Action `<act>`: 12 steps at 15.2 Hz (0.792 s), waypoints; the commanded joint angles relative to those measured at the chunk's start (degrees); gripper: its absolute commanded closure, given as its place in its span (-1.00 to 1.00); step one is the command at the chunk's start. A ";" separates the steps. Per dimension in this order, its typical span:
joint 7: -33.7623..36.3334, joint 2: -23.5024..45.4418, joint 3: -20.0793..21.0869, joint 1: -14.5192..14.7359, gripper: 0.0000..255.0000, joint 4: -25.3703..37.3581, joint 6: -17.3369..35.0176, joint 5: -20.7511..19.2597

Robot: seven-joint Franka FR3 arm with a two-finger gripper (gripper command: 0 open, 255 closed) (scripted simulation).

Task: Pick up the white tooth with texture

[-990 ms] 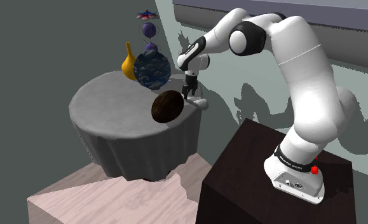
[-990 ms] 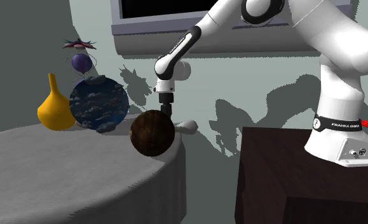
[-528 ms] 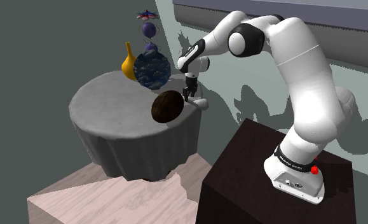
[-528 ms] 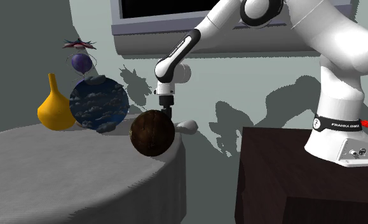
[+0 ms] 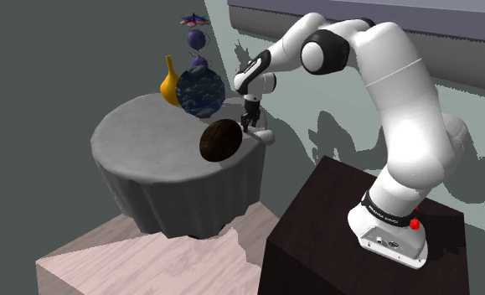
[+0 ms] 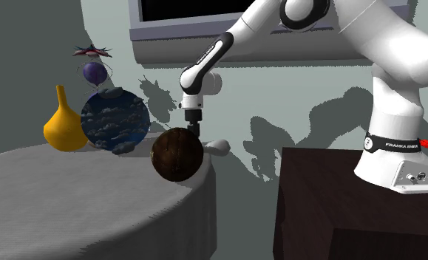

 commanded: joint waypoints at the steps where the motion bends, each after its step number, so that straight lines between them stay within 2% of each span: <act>1: 0.17 -1.07 -0.19 0.13 1.00 -0.39 -0.63 -0.20; 12: 1.56 -6.76 -1.26 0.77 1.00 -0.94 -5.66 -1.62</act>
